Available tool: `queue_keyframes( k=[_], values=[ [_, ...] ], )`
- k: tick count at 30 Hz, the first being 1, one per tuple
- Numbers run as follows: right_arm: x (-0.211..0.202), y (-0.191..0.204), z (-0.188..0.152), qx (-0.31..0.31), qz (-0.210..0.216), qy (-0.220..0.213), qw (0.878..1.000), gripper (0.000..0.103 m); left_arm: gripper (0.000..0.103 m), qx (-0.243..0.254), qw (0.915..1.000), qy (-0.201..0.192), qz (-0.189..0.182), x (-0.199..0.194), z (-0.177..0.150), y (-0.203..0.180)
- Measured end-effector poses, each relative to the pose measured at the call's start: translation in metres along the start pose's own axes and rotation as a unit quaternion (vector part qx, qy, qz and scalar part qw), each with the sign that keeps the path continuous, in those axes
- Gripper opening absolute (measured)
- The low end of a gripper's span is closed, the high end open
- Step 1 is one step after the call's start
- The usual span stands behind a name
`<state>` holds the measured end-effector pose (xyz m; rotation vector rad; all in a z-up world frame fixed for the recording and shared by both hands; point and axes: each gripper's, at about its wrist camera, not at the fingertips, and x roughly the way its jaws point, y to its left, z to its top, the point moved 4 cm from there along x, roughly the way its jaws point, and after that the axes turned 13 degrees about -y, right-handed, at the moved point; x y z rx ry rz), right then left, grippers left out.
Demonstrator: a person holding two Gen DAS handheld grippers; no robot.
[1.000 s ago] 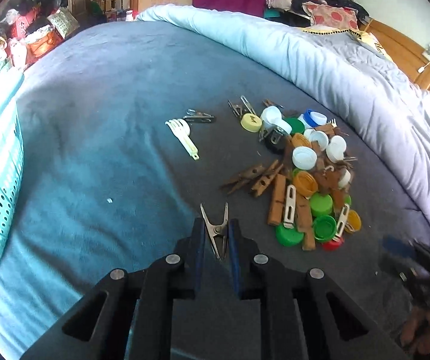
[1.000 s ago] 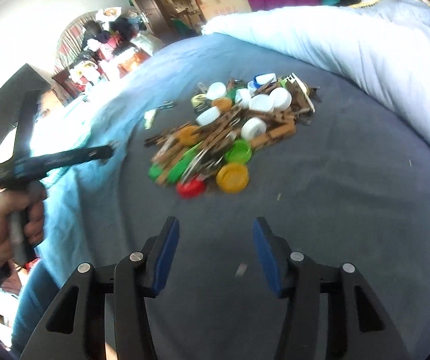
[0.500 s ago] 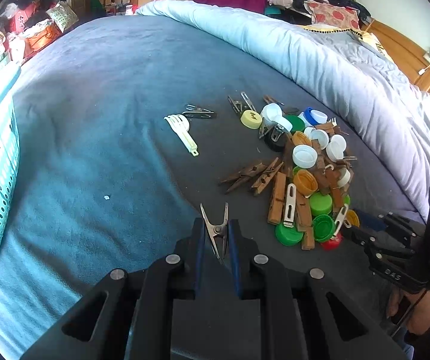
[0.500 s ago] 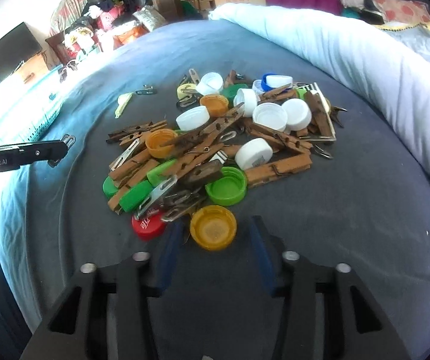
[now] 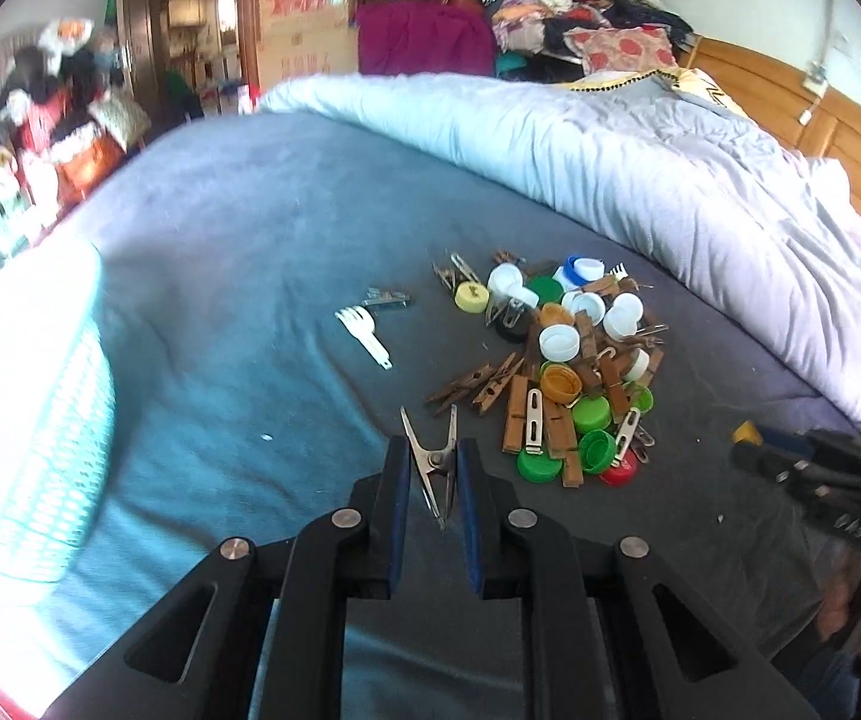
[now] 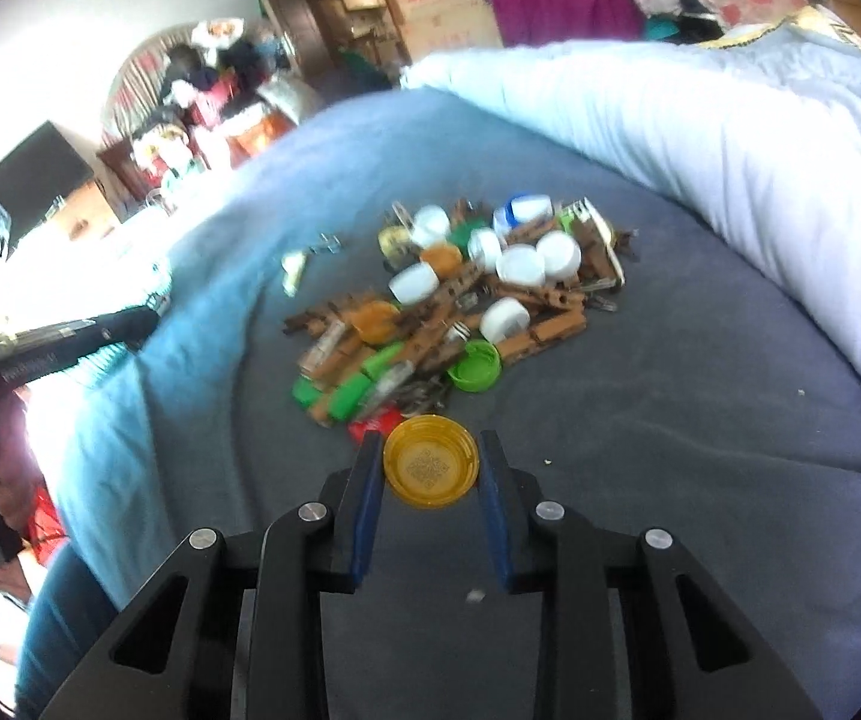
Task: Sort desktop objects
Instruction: 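Grasp a yellow bottle cap with the right gripper, then carry the clothespin and yellow cap over the basket and open both grippers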
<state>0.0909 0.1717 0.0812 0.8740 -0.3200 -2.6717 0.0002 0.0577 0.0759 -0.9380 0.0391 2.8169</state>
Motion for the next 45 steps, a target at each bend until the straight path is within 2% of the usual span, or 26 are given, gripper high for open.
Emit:
queue_keyframes(
  k=[9, 20, 28, 36, 45],
  values=[
    [-0.049, 0.045, 0.019, -0.01, 0.036, -0.038, 0.999, 0.029, 0.016, 0.04, 0.9978, -0.048, 0.024, -0.057, 0.01, -0.01],
    [-0.069, 0.091, 0.029, -0.041, 0.059, -0.055, 0.996, 0.029, 0.016, 0.042, 0.995, -0.084, 0.036, -0.103, 0.016, -0.001],
    [-0.069, 0.117, 0.037, -0.065, 0.074, -0.054, 0.994, 0.029, 0.016, 0.029, 0.9945, -0.09, 0.044, -0.116, 0.014, 0.015],
    [-0.062, 0.139, 0.052, -0.078, 0.086, -0.054, 0.992, 0.029, 0.016, 0.004, 0.9954, -0.081, 0.051, -0.116, 0.007, 0.038],
    [-0.041, 0.168, 0.076, -0.09, 0.1, -0.052, 0.99, 0.029, 0.016, -0.024, 0.9932, -0.082, 0.08, -0.115, 0.016, 0.095]
  ],
)
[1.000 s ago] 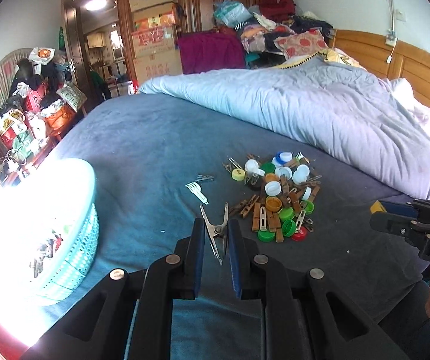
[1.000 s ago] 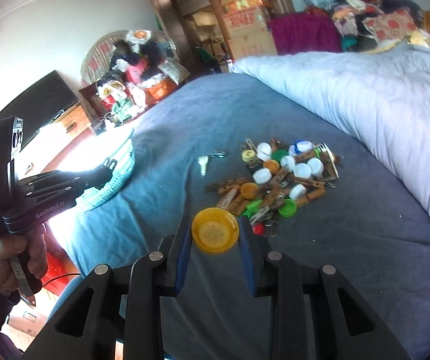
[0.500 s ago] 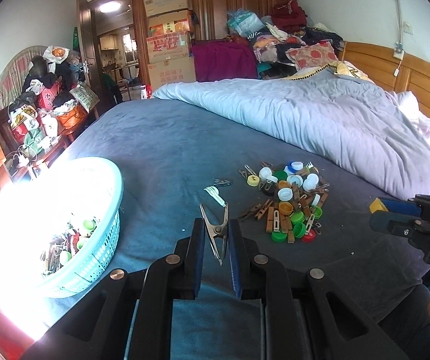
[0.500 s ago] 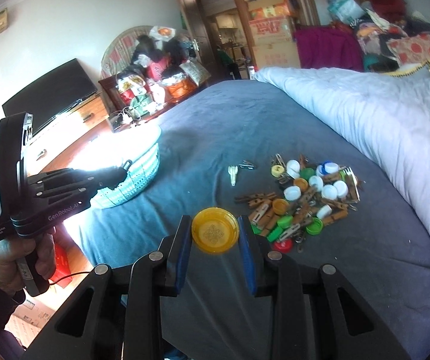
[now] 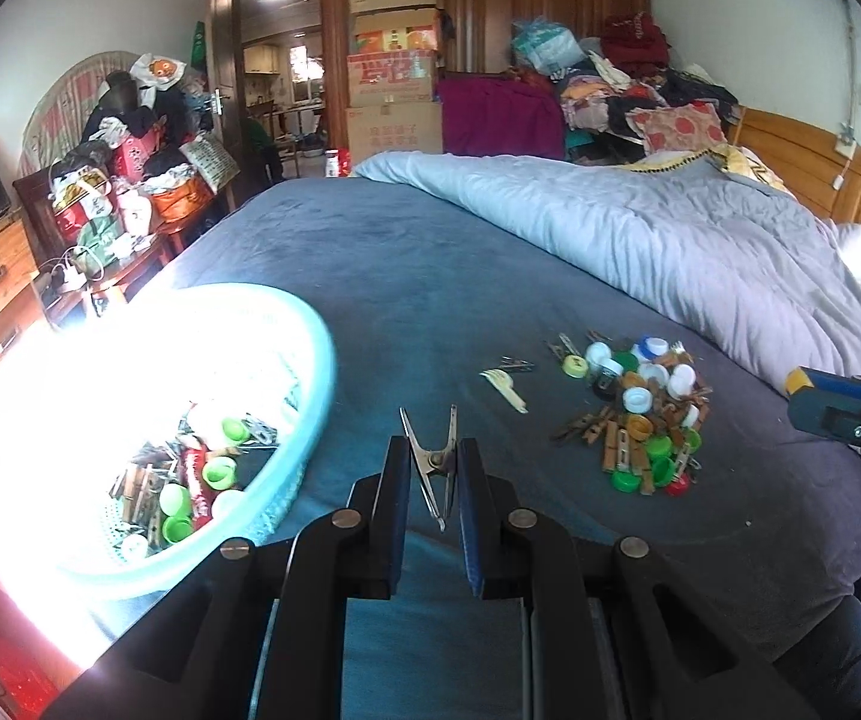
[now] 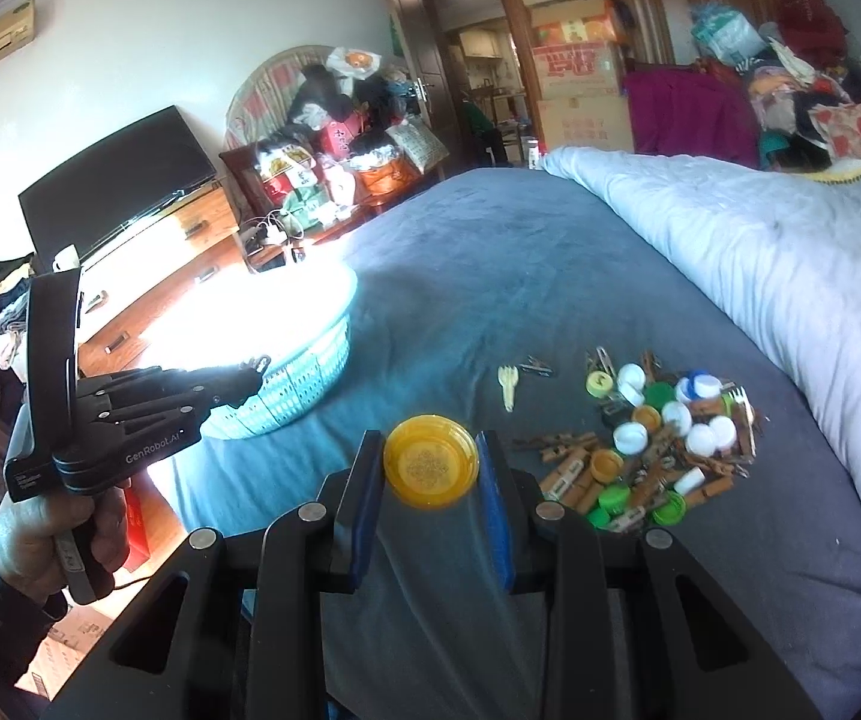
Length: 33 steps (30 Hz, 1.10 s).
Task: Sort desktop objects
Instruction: 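Carry the clothespin and yellow cap over the basket and open both grippers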
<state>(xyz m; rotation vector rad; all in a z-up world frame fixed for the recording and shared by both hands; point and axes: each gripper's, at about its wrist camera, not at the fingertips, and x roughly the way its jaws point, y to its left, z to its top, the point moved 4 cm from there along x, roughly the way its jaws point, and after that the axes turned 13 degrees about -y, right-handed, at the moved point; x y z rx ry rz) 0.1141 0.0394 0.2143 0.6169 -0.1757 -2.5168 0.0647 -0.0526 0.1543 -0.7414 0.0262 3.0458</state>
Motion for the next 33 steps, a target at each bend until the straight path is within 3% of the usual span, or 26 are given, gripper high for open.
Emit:
queue_keyframes(
  k=[20, 33],
  values=[
    [0.111, 0.079, 0.106, -0.047, 0.074, -0.003, 0.996, 0.029, 0.016, -0.045, 0.9931, 0.008, 0.108, 0.03, 0.031, 0.176],
    [0.19, 0.133, 0.137, -0.065, 0.121, 0.036, 0.99, 0.029, 0.016, -0.076, 0.9887, 0.025, 0.126, 0.046, 0.034, 0.232]
  ],
)
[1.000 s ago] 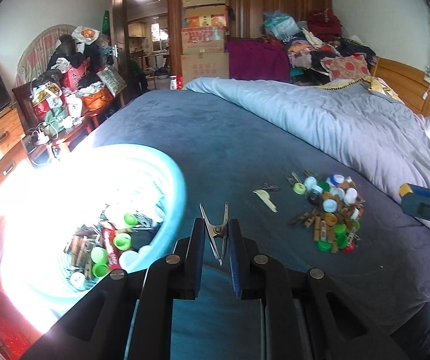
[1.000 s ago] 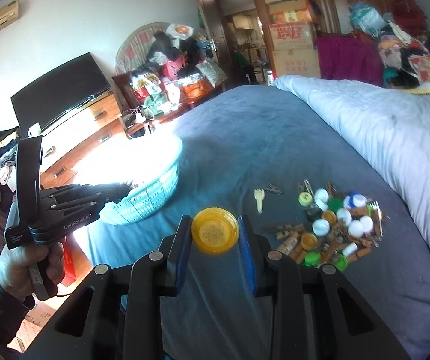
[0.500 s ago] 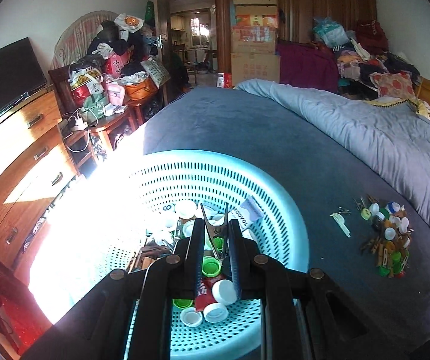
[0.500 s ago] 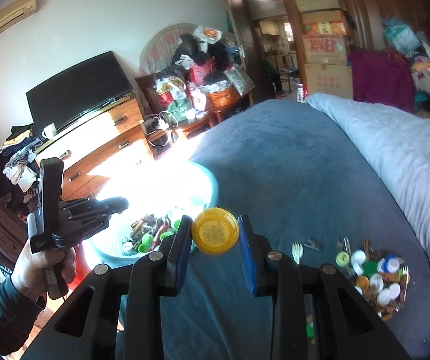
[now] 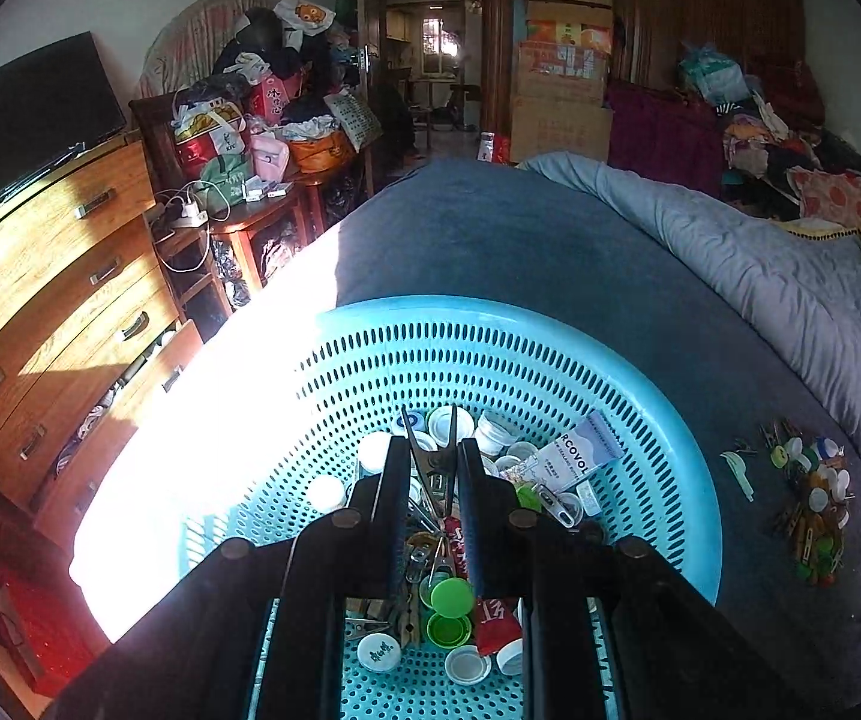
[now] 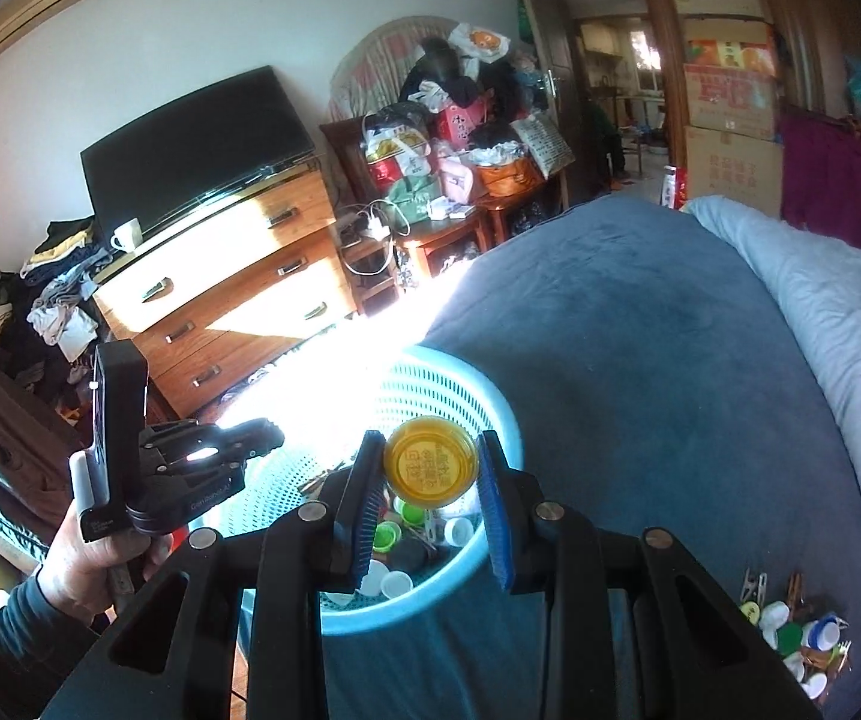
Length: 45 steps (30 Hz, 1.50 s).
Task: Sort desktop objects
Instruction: 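Carry the clothespin and yellow cap over the basket and open both grippers, then move back to the pile and grasp the cream plastic fork with the left gripper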
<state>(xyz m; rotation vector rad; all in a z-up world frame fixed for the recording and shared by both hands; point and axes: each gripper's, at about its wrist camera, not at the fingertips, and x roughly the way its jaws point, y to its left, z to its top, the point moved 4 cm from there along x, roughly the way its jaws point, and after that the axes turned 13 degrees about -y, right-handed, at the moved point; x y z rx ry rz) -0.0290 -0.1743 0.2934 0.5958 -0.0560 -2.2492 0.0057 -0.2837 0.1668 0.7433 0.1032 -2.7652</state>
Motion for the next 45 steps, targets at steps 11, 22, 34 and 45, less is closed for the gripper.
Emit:
queue_keyframes(
  k=[11, 22, 34, 45],
  values=[
    [0.045, 0.028, 0.0, -0.012, 0.027, 0.022, 0.999, 0.031, 0.024, -0.005, 0.9997, 0.022, -0.008, 0.012, -0.007, 0.002],
    [-0.003, 0.009, -0.015, 0.003, 0.003, -0.02, 1.0, 0.08, 0.044, -0.009, 0.9999, 0.014, -0.001, -0.01, -0.009, 0.002],
    [-0.156, -0.167, -0.308, 0.202, -0.205, 0.109, 0.951, 0.084, 0.045, 0.09, 0.9777, 0.029, -0.188, -0.06, -0.052, -0.181],
    [-0.231, -0.234, -0.355, 0.206, -0.258, 0.069, 0.942, 0.084, 0.045, 0.046, 0.9687, 0.164, -0.181, 0.058, -0.124, -0.283]
  ],
)
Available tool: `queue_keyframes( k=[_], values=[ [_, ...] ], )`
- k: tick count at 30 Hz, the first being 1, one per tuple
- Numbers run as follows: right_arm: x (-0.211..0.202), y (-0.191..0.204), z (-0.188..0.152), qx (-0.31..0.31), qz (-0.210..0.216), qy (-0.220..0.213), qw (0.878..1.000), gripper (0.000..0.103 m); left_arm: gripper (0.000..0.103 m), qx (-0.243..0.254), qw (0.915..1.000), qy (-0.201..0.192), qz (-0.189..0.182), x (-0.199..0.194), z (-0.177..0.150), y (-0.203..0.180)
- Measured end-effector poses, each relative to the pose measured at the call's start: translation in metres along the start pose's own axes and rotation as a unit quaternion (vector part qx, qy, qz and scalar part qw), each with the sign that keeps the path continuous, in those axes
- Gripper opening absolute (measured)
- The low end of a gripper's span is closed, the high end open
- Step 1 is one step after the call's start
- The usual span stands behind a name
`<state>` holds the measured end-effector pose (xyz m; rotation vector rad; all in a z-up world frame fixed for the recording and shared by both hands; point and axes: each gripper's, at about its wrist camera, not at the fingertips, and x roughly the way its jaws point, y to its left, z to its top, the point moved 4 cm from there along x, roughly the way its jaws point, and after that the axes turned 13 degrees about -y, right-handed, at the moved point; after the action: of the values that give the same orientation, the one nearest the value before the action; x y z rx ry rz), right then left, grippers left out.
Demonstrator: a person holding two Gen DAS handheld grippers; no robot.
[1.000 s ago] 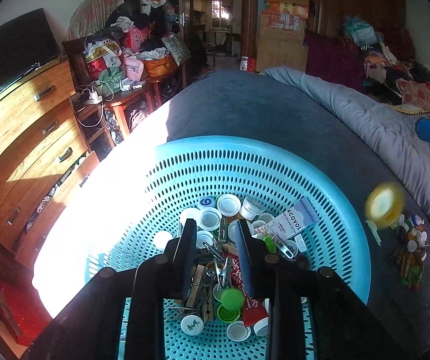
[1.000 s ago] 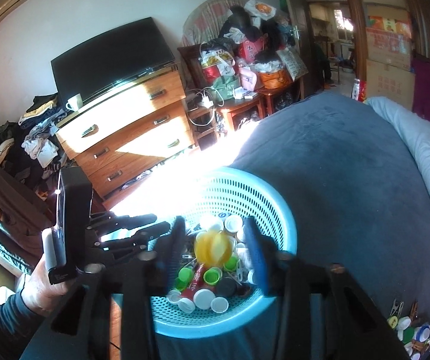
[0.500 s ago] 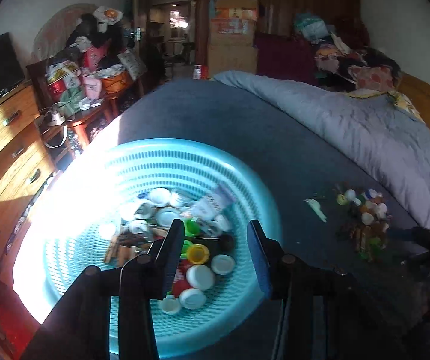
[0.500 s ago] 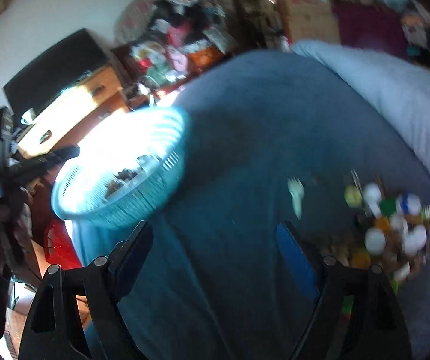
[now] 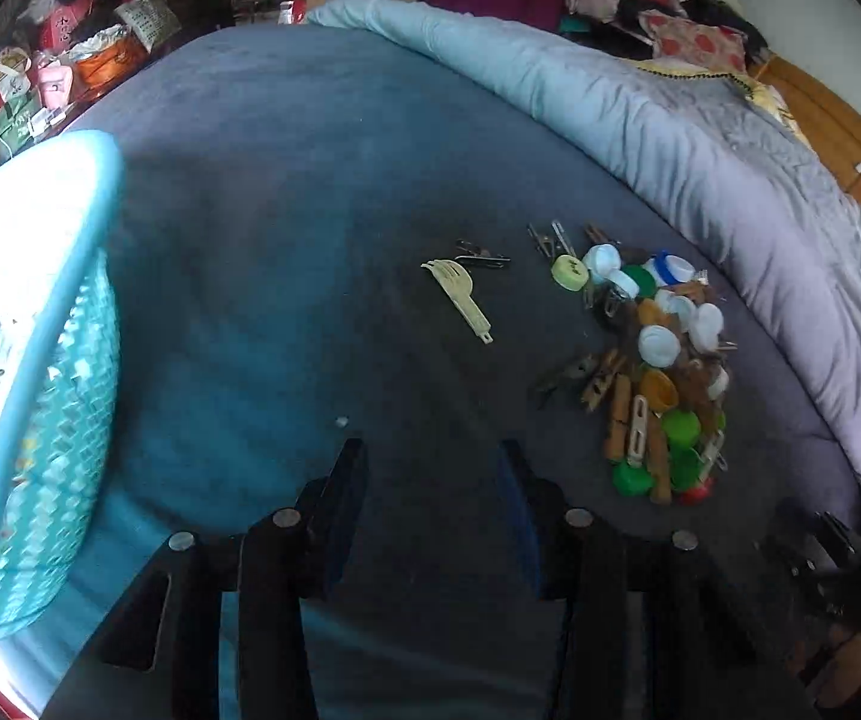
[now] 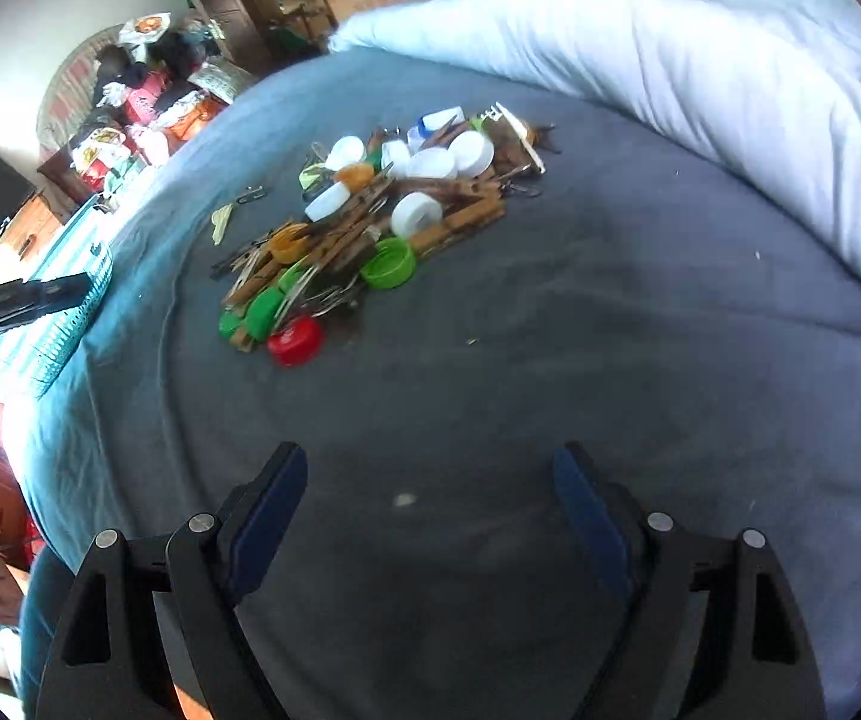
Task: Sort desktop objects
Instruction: 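Move back to the pile and grasp the cream plastic fork with the left gripper, then grasp a metal clothespin with the right gripper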
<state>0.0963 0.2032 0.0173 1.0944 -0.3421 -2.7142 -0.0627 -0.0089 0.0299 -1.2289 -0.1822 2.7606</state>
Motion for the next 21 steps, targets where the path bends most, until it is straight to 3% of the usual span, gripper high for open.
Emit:
queue_keyframes(
  k=[6, 15, 16, 18, 20, 21],
  values=[
    [0.007, 0.007, -0.007, -0.038, 0.031, -0.02, 0.999, 0.102, 0.045, 0.018, 0.9998, -0.003, 0.007, 0.053, 0.028, -0.027],
    [0.004, -0.001, -0.007, 0.001, 0.066, -0.043, 0.997, 0.103, 0.045, 0.033, 0.9975, -0.016, 0.061, 0.129, 0.052, -0.027],
    [0.004, 0.001, -0.008, -0.004, 0.062, -0.041, 0.997, 0.103, 0.043, 0.044, 0.9967, -0.021, 0.065, 0.13, 0.054, -0.028],
    [0.005, 0.004, -0.006, -0.013, 0.051, -0.038, 0.998, 0.103, 0.026, 0.046, 0.9964, -0.024, 0.067, 0.128, 0.054, -0.027],
    [0.002, 0.006, -0.001, -0.017, 0.046, -0.04, 0.998, 0.088, 0.023, 0.033, 0.9975, -0.027, 0.056, 0.116, 0.053, -0.024],
    [0.002, 0.009, 0.003, -0.02, 0.056, -0.038, 0.997, 0.068, 0.023, 0.027, 0.9979, -0.033, 0.049, 0.11, 0.051, -0.021]
  ],
)
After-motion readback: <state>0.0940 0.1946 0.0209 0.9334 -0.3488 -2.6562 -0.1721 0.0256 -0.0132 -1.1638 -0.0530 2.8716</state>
